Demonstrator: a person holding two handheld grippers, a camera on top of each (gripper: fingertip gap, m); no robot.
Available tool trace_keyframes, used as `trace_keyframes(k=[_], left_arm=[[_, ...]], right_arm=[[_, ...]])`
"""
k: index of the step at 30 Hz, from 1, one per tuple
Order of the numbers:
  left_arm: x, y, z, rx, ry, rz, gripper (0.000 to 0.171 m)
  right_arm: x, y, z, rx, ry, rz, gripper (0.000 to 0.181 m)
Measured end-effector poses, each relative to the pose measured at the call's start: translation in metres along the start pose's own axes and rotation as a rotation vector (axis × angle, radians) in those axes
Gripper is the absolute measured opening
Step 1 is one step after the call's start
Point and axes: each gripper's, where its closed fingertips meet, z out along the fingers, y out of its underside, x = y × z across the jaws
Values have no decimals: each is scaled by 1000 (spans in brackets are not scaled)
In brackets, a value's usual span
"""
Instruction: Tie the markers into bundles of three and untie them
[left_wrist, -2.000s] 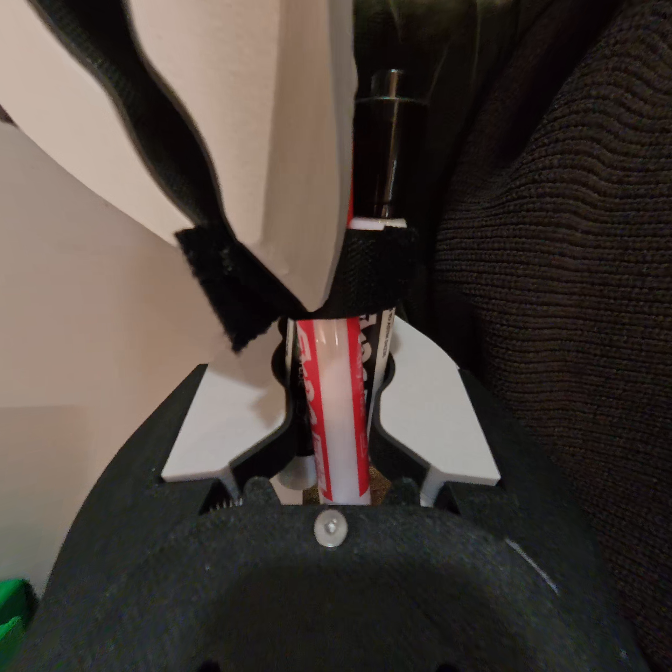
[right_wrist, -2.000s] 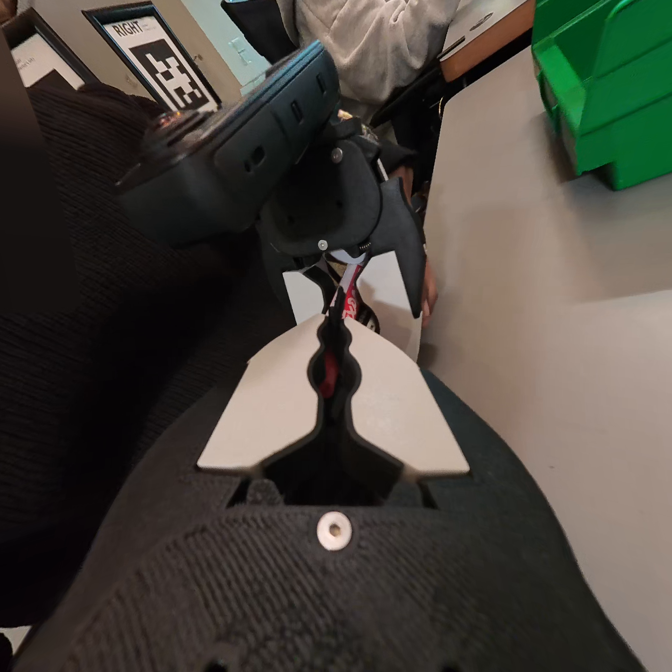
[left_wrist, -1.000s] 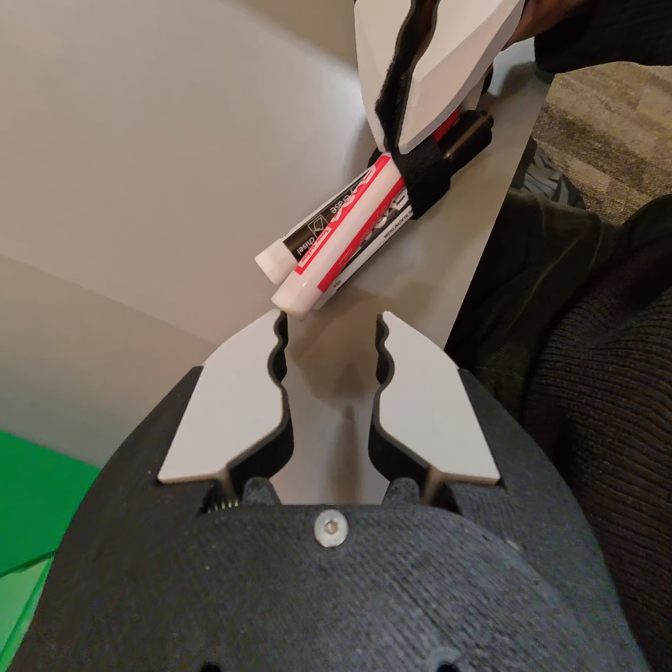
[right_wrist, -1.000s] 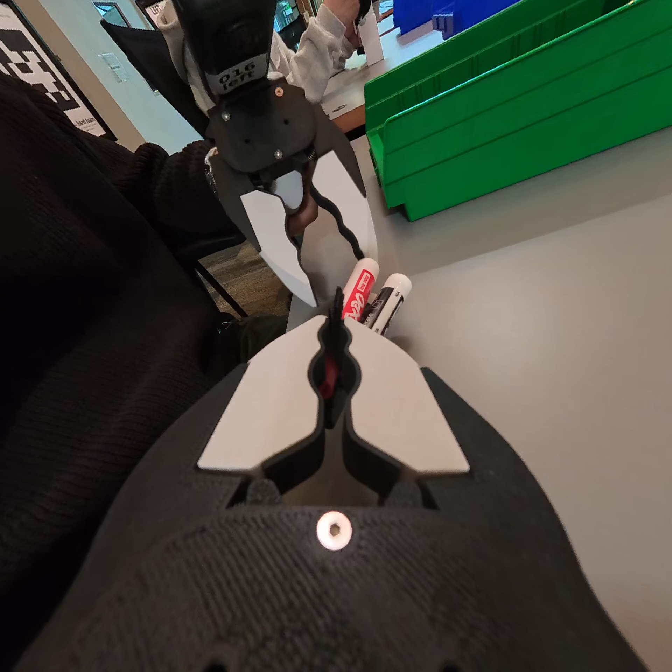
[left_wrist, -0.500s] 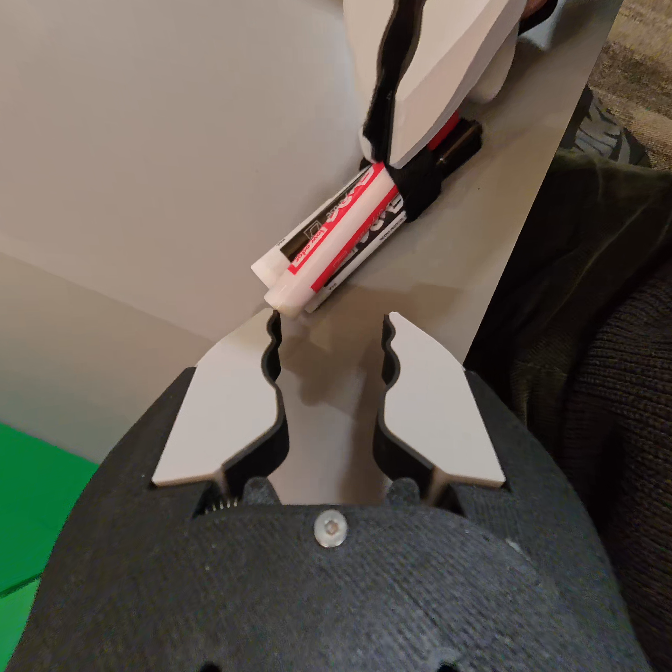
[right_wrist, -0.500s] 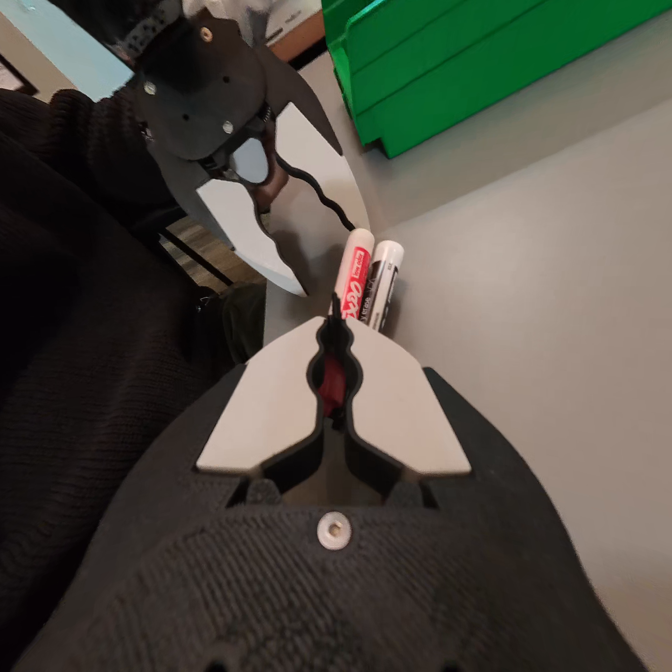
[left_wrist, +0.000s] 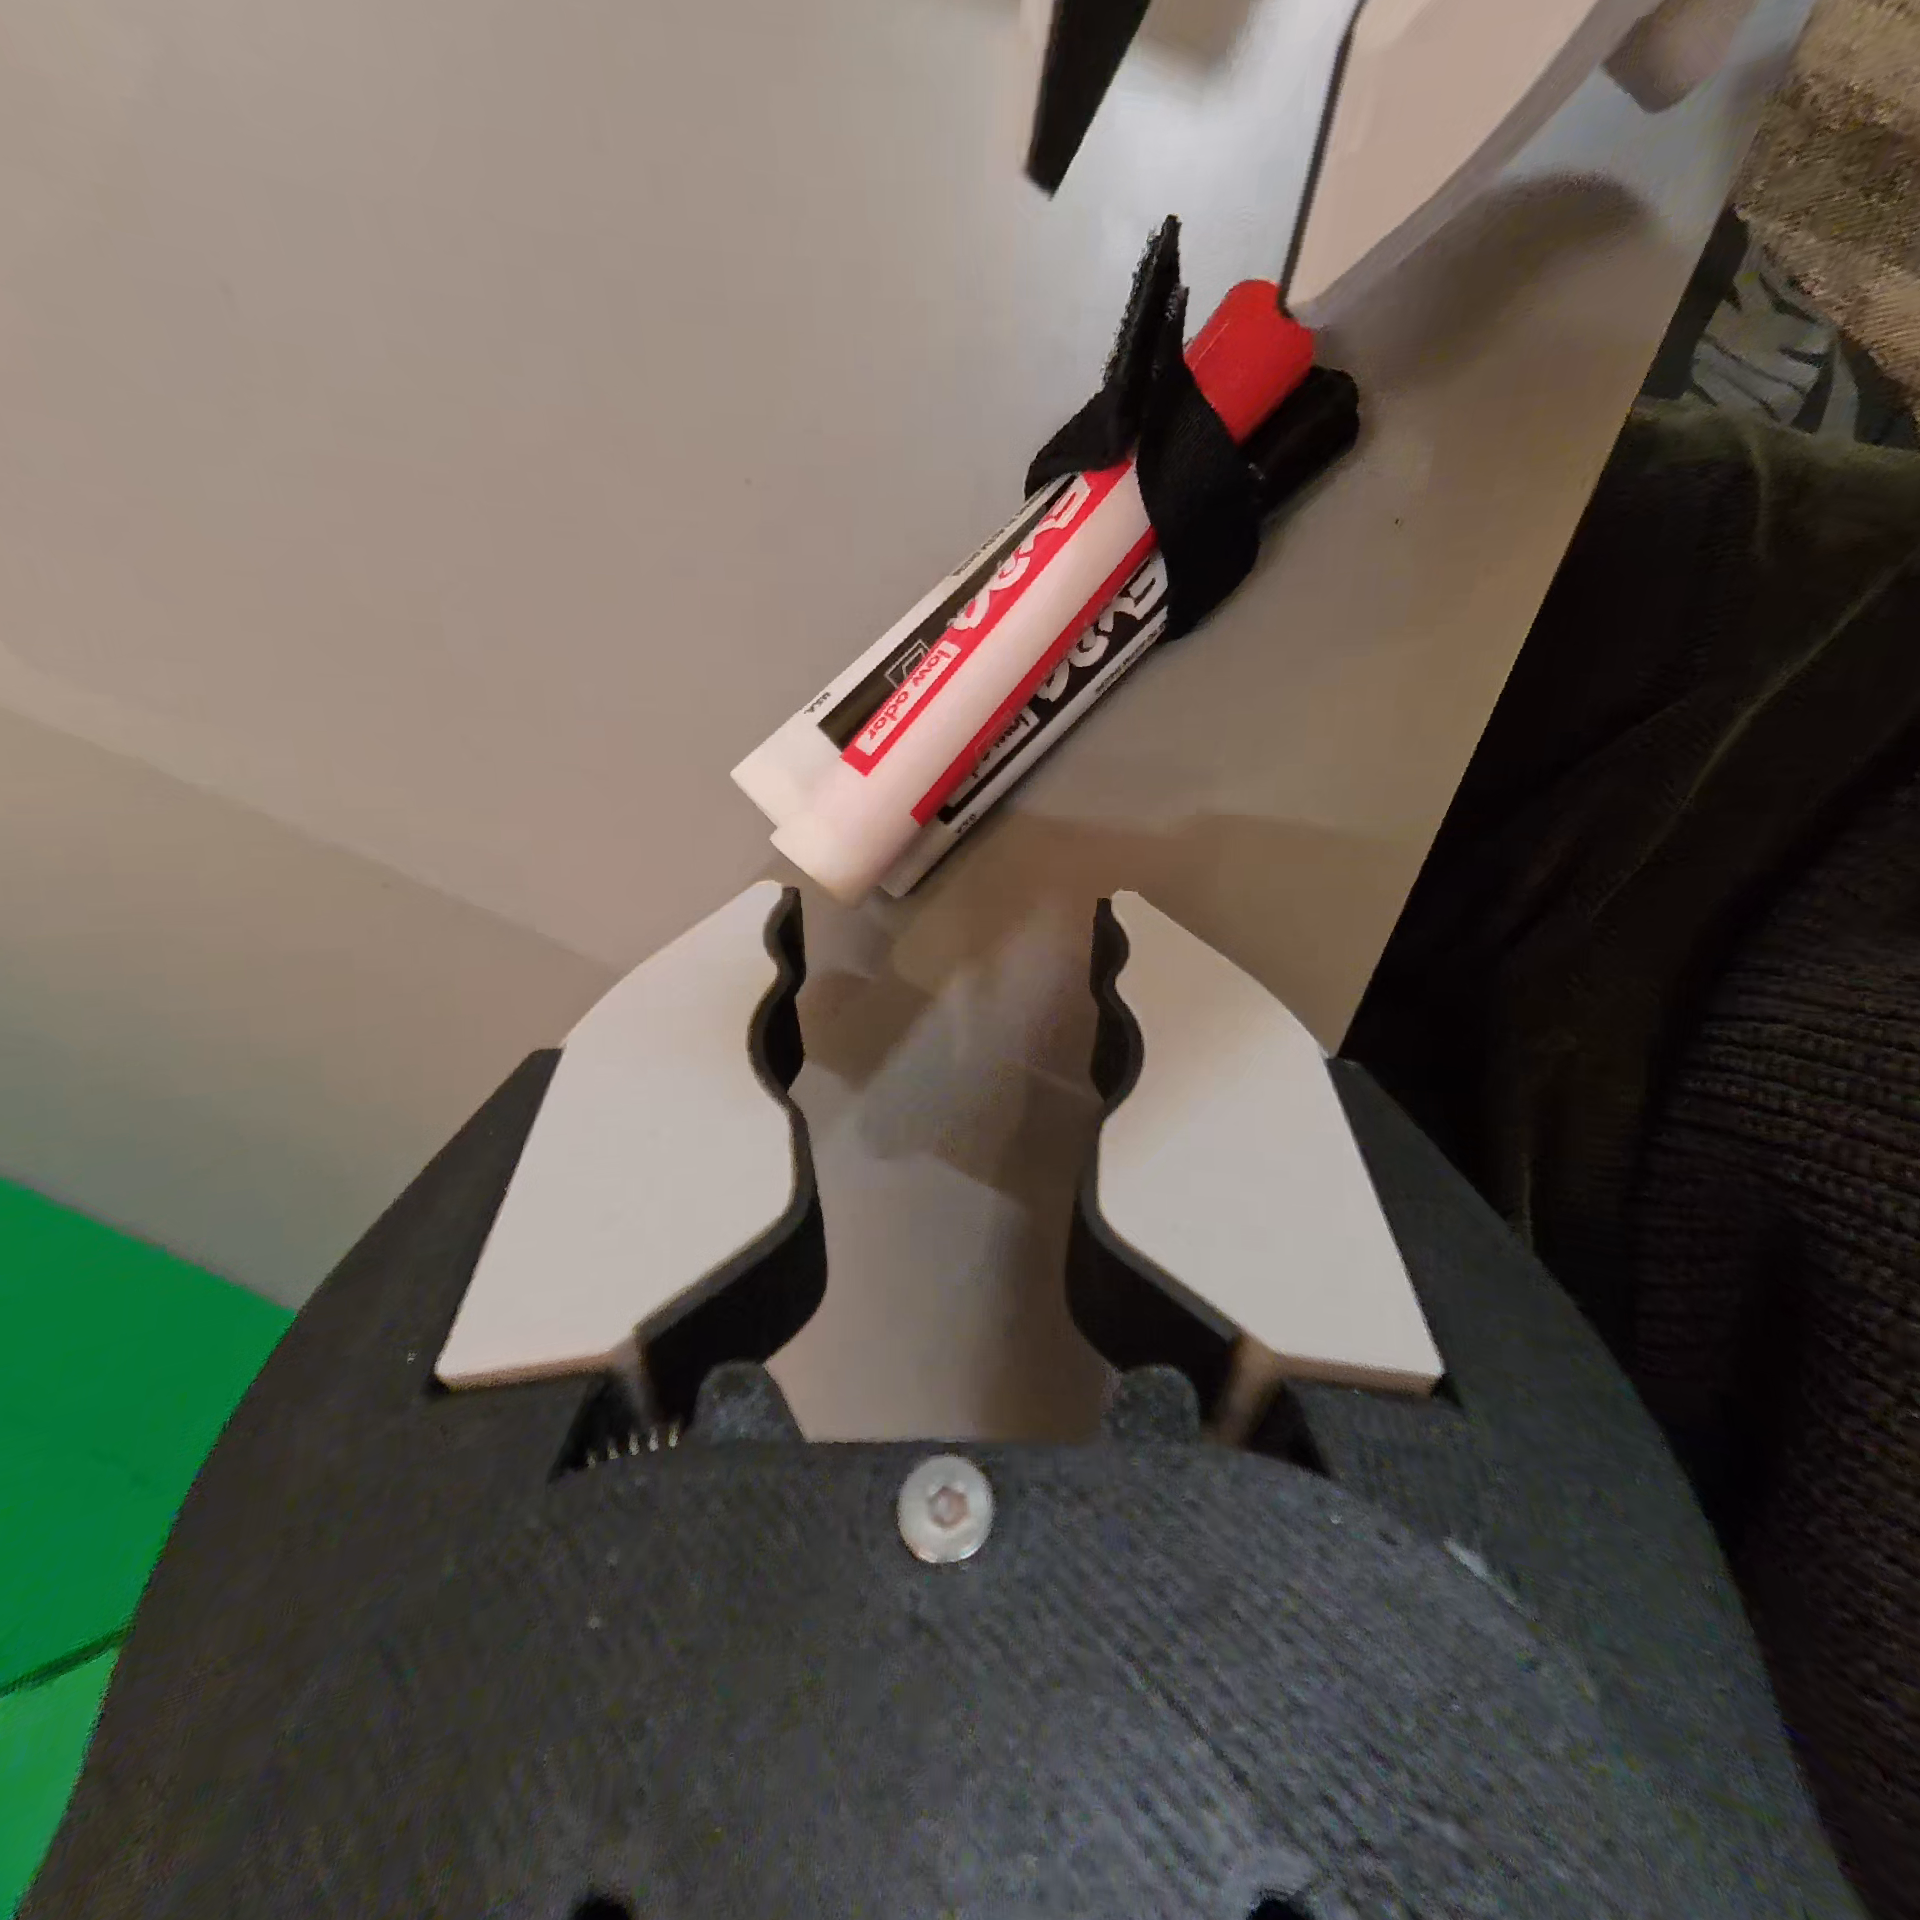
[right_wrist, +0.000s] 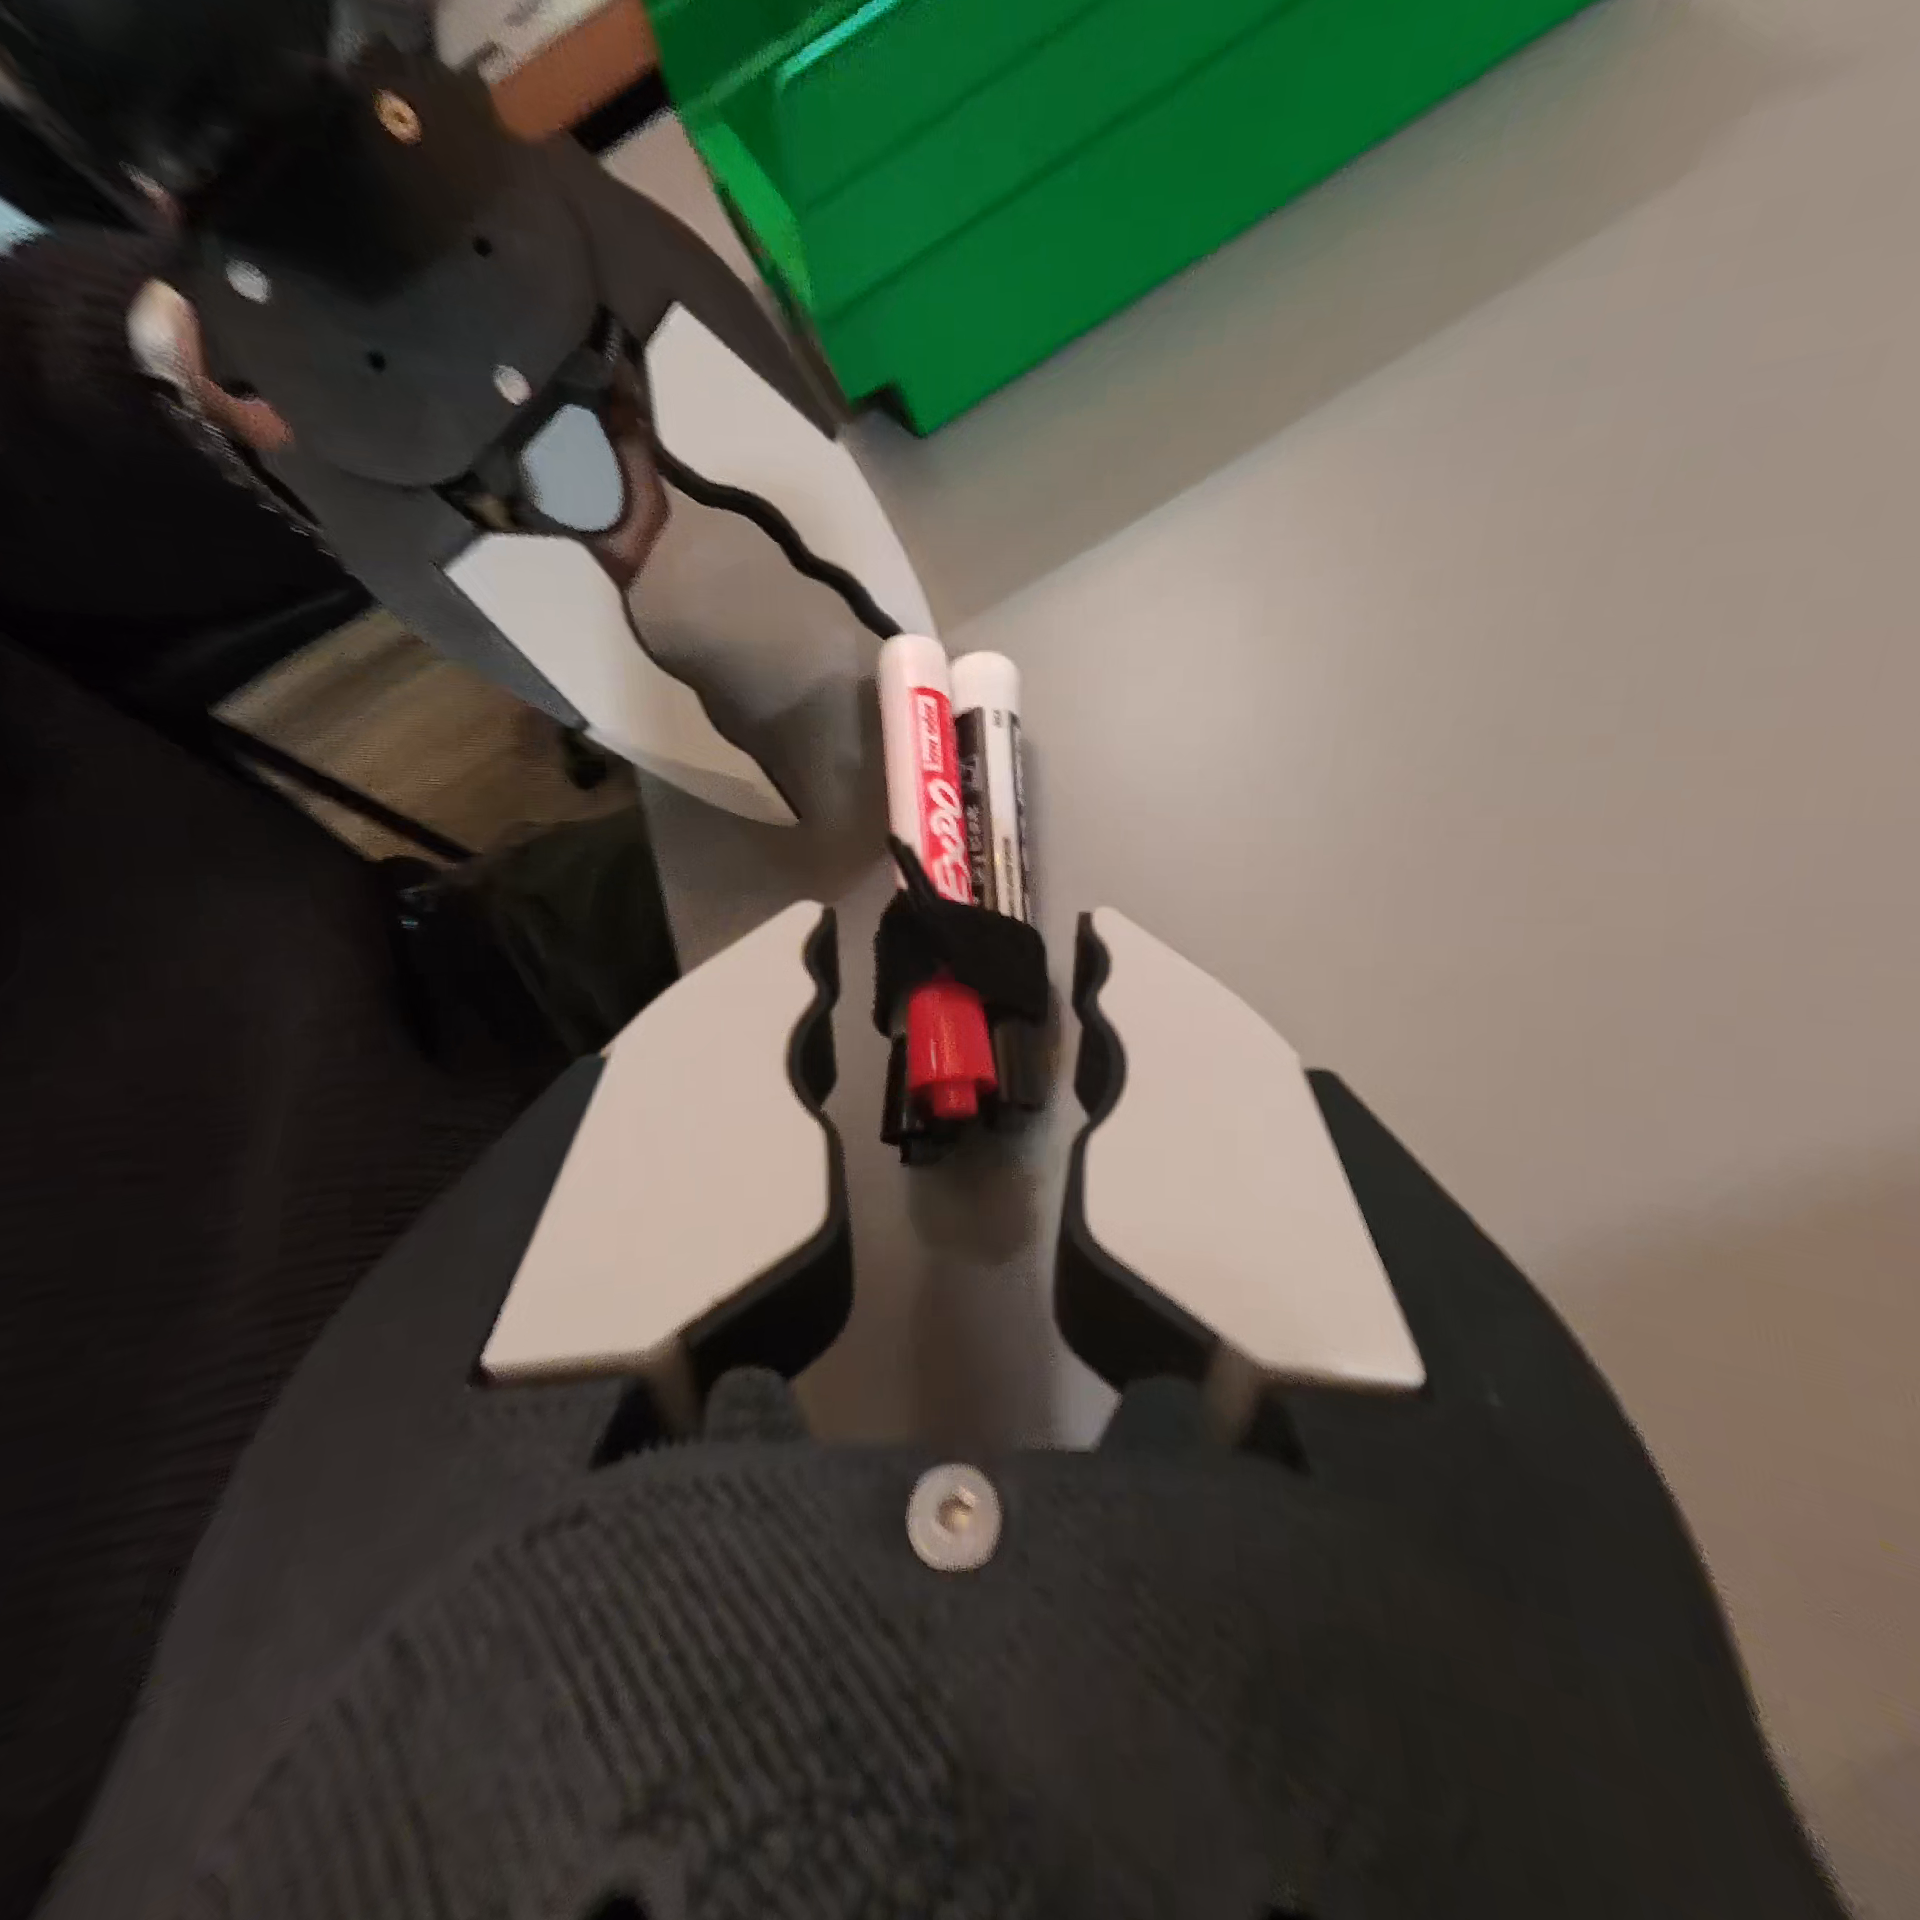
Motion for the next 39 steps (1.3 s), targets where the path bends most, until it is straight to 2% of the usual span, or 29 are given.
trace_keyframes(k=[4,6,10,13,22,26,32,35,39], left_arm=[[-1,1,3,-12,-17,18,56],[2,1,4,-14,0,14,55],[4,1,5,-17,-3,25,56],[6,0,5,-15,-6,32,55],[5,-1,4,-7,1,43,56],[-3,-7,-3,49,-1,-3,56],[-4,-12,3,94,1,-11,71],[-9,-12,8,99,-36,-17,82],[1,-18,16,132,21,-21,83]], right_arm=[[0,15,3,-34,179,-93,43],[-5,15,9,-35,204,-115,42],[-3,13,19,-44,268,-125,25],[-4,14,20,-34,264,-117,18],[-3,14,17,-41,277,-158,14],[-3,13,14,-32,251,-155,11],[-14,9,13,7,131,-128,9],[-15,10,14,-3,133,-148,8],[-15,15,17,-36,142,-175,8]])
